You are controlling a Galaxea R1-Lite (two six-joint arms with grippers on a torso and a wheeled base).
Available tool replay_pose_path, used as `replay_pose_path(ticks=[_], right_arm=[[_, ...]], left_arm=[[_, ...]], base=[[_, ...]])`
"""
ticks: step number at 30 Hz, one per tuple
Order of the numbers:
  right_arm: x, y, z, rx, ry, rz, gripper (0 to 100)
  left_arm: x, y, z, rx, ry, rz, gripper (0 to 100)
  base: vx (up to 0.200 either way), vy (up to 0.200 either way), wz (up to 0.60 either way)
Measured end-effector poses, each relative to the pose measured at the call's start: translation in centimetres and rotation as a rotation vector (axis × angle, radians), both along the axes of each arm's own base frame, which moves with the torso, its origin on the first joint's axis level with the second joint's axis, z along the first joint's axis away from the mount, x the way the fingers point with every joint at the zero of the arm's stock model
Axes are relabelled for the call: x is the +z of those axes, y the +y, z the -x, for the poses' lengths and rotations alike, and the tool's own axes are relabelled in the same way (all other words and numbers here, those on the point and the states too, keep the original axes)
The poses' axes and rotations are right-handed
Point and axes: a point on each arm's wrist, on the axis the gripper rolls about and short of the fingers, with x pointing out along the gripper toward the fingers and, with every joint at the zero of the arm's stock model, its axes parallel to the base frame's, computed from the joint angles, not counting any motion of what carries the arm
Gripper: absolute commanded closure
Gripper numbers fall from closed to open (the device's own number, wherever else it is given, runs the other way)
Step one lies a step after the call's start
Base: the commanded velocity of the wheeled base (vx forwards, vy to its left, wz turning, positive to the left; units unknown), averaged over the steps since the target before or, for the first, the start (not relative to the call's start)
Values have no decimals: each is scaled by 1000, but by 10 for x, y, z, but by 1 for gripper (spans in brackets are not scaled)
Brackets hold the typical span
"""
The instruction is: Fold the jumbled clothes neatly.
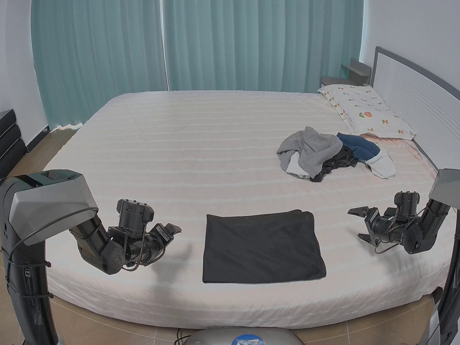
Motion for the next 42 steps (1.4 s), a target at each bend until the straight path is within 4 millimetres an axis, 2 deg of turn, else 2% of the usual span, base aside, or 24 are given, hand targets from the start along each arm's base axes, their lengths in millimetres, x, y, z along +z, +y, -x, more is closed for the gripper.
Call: replay_pose_path(ticks=[6,15,22,29,37,42], right_arm=[[-1,1,1,3,-2,1,0],[-2,1,2,3,-1,0,0],[-3,2,2,4,0,1,0],[-3,2,2,7,2,5,0],[-5,3,4,17,6,18,0],[-7,4,5,29,7,33,0]], left_arm=[[4,5,0,14,-5,1,0],[23,16,6,37,-44,8,0],[24,5,6,-9,-54,11,0],[15,-9,0,-119,-75,-70,0],[-10,-37,-11,-249,-133,-141,0],[-26,-43,-14,-341,-154,-231,0]], base=[[0,0,0],[0,0,0],[0,0,0],[0,0,0],[0,0,0],[0,0,0]])
